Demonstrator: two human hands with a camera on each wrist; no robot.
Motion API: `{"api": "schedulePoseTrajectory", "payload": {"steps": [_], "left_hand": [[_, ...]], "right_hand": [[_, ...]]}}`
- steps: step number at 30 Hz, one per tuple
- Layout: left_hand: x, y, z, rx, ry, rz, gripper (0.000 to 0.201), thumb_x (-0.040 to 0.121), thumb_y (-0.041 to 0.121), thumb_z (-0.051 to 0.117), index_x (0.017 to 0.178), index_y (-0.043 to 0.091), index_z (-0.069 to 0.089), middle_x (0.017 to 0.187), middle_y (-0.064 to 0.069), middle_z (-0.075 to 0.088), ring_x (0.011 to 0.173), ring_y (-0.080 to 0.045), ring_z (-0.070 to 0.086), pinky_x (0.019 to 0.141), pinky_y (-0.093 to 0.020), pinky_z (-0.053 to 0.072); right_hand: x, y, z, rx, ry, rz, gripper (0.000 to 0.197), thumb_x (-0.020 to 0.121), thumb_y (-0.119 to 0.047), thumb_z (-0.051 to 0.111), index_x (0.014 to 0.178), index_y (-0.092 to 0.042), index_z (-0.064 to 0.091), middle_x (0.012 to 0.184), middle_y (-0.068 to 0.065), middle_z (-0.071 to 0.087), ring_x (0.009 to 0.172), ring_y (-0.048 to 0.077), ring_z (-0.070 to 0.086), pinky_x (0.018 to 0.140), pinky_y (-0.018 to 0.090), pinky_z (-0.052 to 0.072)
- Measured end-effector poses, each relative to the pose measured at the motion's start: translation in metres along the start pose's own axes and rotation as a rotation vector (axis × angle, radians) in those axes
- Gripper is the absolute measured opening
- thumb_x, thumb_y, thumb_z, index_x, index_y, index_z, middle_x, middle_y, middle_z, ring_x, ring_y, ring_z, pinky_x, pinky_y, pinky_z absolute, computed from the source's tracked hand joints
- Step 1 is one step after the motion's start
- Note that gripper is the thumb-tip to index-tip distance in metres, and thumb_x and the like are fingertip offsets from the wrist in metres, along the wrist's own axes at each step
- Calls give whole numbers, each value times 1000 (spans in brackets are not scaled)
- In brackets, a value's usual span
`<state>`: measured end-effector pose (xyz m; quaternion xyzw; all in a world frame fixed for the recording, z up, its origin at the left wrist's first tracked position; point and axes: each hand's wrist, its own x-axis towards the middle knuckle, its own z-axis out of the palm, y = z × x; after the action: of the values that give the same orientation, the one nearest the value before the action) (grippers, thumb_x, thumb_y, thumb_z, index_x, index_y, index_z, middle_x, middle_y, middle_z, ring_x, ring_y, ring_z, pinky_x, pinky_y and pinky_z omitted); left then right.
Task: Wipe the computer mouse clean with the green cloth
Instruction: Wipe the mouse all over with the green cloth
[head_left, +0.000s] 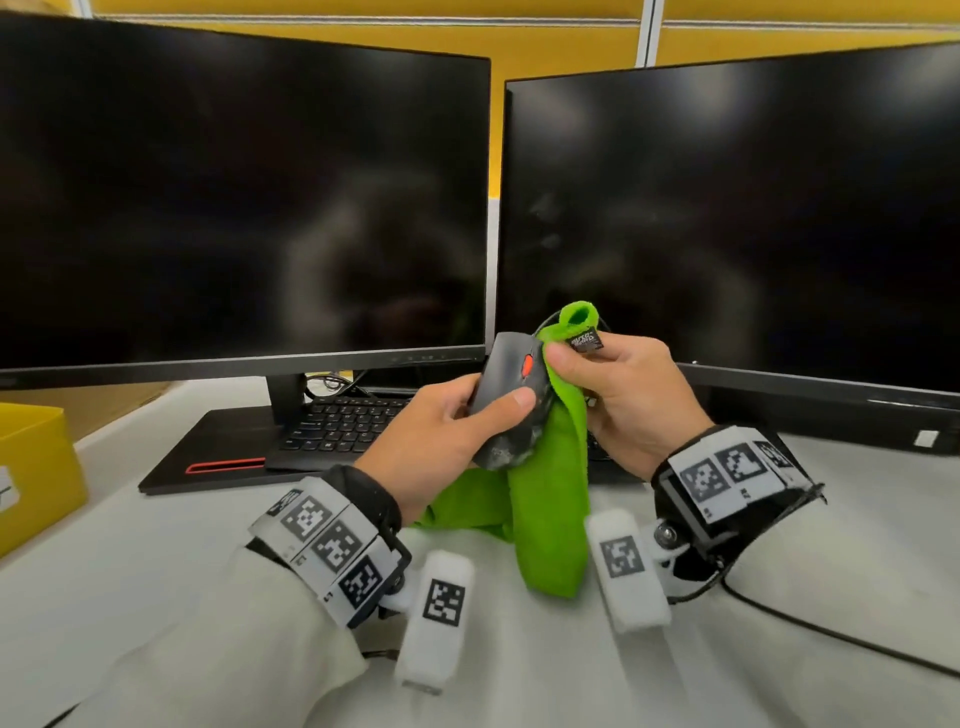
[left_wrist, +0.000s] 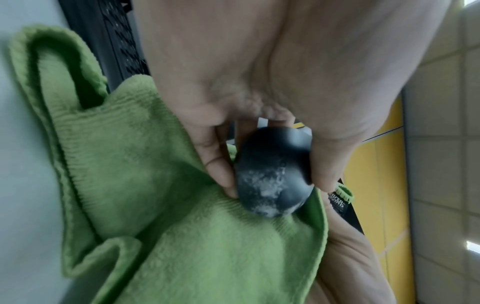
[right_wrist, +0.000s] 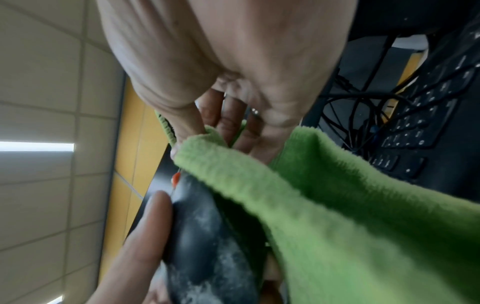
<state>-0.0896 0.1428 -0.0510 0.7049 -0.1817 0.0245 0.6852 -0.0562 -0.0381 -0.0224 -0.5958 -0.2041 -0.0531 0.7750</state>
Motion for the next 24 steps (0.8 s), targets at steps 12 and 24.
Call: {"api": "schedulePoseTrajectory", "payload": {"steps": [12,24], "left_hand": [[1,-8,0,99,-70,21,43,89,37,70,127,17,71,116,-8,79,109,-24,75,96,-41,58],[1,-6,1,172,-72,37,35,92,34,69,124,18,71,111,-3,81,104,-18,76,89,-32,59]], "right_hand": [[-3,5,-6,-57,32,21,11,85,-8,79,86,2,75,75,12,75,66,21,73,64,38,62],[-4,4,-10,-122,40,70,12,83,3,74,95,7,76,83,19,74,75,30,72,74,51,63]]}}
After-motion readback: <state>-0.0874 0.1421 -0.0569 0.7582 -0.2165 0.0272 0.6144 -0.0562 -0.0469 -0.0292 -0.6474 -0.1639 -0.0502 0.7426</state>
